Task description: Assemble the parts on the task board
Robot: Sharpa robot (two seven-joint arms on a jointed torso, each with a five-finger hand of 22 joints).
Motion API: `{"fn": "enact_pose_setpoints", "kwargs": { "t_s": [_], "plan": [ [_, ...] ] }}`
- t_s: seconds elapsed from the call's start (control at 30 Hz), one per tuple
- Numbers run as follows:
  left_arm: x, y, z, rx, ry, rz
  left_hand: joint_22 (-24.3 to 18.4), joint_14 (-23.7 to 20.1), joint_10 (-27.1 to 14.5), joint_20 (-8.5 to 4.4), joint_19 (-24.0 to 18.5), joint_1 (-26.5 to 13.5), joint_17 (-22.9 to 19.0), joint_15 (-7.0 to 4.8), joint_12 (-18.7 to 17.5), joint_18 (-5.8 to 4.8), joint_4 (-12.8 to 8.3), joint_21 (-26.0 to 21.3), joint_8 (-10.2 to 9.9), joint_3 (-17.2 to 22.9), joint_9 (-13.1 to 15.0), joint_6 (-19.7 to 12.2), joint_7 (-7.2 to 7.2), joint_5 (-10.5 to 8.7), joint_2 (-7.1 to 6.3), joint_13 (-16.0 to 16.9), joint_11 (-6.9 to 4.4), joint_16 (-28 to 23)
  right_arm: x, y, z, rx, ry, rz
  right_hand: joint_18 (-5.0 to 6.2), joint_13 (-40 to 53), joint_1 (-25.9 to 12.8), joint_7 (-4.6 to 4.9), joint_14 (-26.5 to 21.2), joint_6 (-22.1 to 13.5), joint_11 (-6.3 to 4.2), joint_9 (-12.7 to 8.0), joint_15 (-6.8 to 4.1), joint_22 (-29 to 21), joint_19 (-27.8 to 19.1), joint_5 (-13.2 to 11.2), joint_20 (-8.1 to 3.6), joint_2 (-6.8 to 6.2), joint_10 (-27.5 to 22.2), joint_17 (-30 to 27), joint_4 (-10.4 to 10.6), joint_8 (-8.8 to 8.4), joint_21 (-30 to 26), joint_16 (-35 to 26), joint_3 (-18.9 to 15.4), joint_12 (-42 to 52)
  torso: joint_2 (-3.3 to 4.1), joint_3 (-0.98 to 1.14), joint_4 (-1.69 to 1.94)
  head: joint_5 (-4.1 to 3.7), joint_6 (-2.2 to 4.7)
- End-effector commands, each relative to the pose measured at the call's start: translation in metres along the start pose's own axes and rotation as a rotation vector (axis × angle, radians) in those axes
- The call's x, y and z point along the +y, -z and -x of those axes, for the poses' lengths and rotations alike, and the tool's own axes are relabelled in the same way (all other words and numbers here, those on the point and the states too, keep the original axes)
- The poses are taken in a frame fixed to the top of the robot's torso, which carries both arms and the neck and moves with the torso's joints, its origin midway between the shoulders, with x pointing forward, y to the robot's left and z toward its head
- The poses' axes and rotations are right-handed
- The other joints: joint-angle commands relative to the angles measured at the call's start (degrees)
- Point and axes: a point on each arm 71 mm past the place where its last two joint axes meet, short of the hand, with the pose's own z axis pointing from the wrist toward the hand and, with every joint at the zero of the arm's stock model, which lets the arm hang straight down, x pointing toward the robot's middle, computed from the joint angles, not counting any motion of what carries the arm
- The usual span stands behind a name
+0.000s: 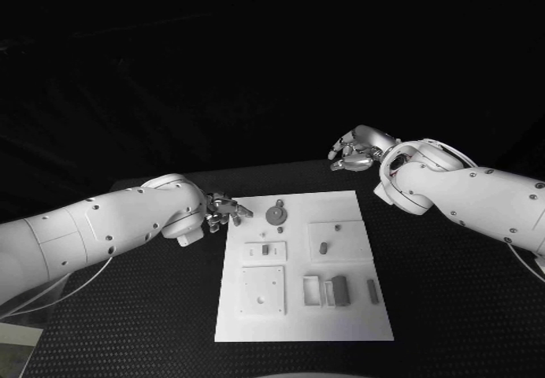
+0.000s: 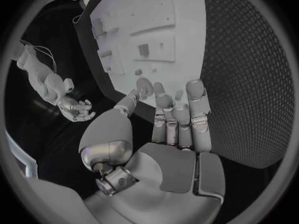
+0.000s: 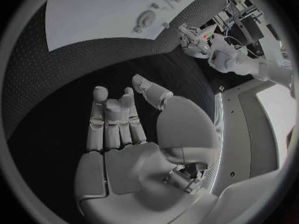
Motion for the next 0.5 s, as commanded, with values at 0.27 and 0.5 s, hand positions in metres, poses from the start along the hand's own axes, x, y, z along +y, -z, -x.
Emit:
{"fn": "enact_pose_setpoints", "kwargs": {
  "t_s": [0.27,0.5],
  "plan": [
    [0.009,-0.012,0.019,0.090,-0.065,0.041,-3.26,-1.88,-1.97,1.87,-3.16,0.83,-2.62,2.32,-6.54,0.31,-2.31,-5.48,-3.79,-0.52,-2.74,-6.24,3.37,1.09,3.49,-3.99,3.09,-6.13,-0.007,-0.002,0.002,-0.003,-0.055,-0.018,0.37,0.10,-0.66,0.50,-0.47,-0.50,0.20,-0.18,0.21,0.89,-0.38,-0.29,0.11,-0.16,-0.17,-0.21,0.07,-0.60,-0.33,0.40,-0.40,-0.25,0.20,-0.01,-0.06,-0.03,1.11],
    [0.009,-0.020,0.028,0.034,-0.171,0.077,-3.26,-1.88,-1.97,1.87,-3.16,0.83,-2.62,2.32,-6.54,0.31,-2.31,-5.48,-3.79,-0.52,-2.74,-6.24,3.37,1.09,3.49,-3.99,3.09,-6.13,-0.005,-0.003,0.001,0.002,-0.055,-0.015,0.37,0.10,-0.66,0.50,-0.47,-0.50,0.20,-0.18,0.21,0.89,-0.38,-0.29,0.11,-0.16,-0.17,-0.21,0.07,-0.60,-0.33,0.40,-0.40,-0.25,0.07,0.00,0.03,-0.03,1.33]
  ]
}}
